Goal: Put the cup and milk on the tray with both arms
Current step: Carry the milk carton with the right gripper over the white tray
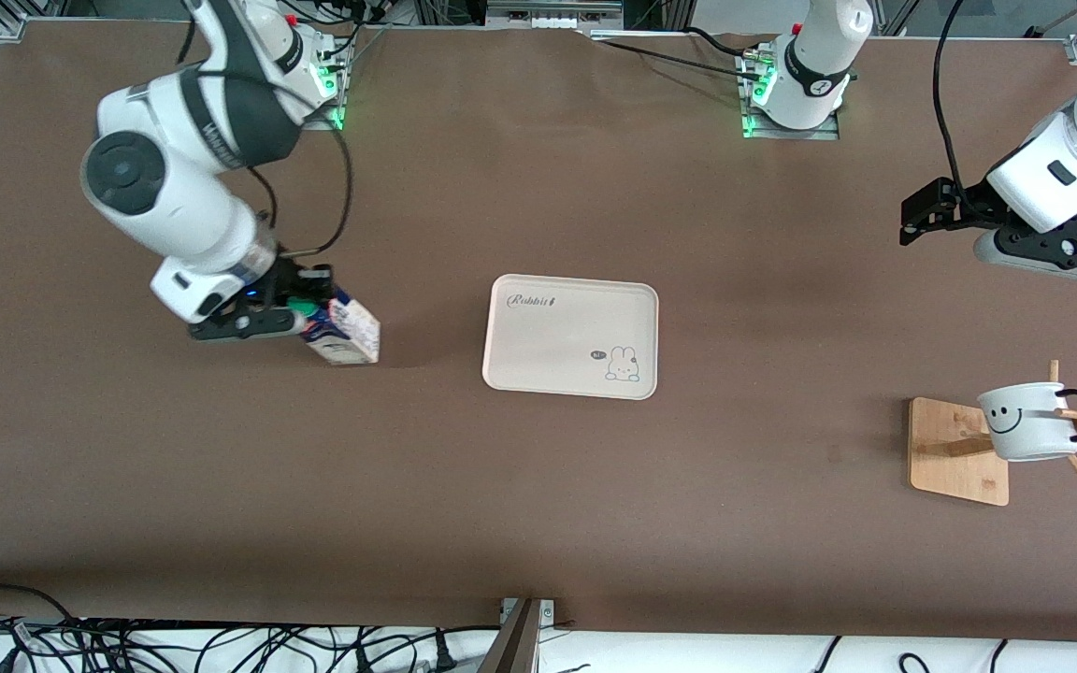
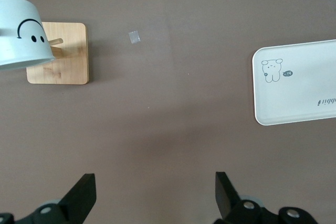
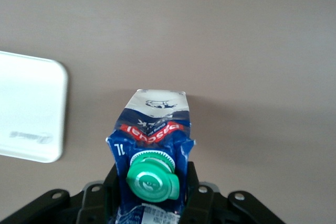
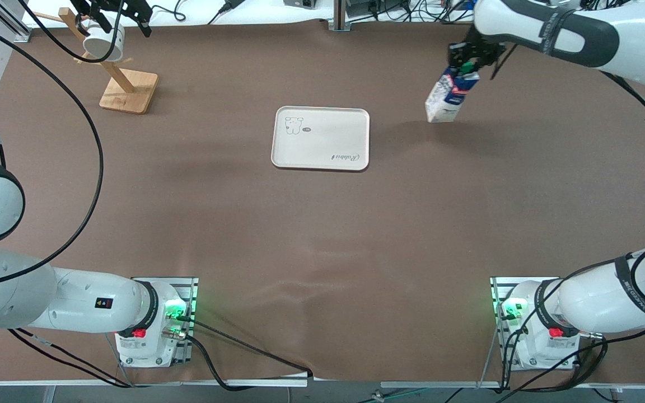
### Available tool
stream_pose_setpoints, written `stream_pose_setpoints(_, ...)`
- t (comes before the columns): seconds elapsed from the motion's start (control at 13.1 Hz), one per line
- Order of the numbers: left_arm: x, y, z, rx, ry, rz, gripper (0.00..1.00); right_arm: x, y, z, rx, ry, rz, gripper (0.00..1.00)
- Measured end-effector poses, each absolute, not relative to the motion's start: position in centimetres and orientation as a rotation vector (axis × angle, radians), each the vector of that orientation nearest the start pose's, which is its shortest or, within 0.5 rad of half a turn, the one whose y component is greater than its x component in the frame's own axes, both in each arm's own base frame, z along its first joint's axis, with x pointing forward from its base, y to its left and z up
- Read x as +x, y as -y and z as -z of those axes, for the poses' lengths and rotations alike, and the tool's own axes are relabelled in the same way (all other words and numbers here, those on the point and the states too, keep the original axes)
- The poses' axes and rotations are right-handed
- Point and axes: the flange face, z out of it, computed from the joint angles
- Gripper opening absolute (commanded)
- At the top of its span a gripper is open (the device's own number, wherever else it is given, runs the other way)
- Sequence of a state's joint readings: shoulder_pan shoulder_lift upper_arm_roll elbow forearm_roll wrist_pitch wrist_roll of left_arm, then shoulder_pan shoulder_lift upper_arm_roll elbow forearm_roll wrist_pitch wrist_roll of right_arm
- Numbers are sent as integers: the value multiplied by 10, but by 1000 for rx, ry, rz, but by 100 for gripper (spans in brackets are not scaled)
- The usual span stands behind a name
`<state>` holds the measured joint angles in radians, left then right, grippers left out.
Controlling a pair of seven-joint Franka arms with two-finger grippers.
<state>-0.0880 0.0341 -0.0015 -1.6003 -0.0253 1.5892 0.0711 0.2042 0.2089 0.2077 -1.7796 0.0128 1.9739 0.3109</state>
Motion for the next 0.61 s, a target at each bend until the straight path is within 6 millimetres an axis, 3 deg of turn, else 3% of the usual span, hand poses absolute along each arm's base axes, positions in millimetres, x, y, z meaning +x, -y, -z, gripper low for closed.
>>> stream_pose_setpoints(0.38,562,53,-593,-3156,-253,-72,100,519,-395,-440,-3059,41,-35,51)
stream_pose_setpoints(0.53,562,53,-593,-3156,-253,-72,100,509,-442,-425,-3048,7,-55,51)
stream_pose_setpoints(0.61,562,53,-593,-3156,-253,-72,100,508,-456,-415,-3048,3,-66,51)
